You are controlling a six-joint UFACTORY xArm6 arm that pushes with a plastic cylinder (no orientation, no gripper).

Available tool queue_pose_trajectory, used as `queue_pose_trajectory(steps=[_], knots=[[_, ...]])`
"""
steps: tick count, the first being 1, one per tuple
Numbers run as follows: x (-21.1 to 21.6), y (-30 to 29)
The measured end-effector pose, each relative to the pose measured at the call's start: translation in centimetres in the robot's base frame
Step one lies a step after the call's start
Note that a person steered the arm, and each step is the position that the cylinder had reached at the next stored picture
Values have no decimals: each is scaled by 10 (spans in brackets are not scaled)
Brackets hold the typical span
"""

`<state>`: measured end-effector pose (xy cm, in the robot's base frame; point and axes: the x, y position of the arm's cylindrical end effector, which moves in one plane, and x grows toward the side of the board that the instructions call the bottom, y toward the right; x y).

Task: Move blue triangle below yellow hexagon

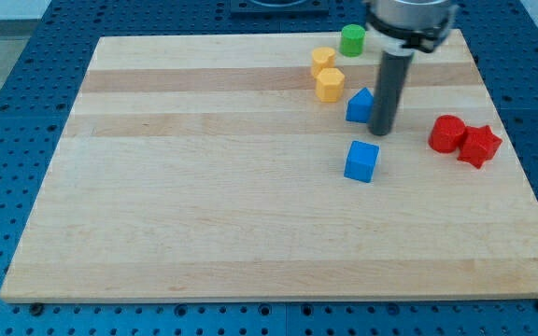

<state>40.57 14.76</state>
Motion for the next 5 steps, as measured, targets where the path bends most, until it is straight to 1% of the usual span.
queue_pose_trajectory(steps=[1,3,5], knots=[[0,16],[-14,11],[-17,7]])
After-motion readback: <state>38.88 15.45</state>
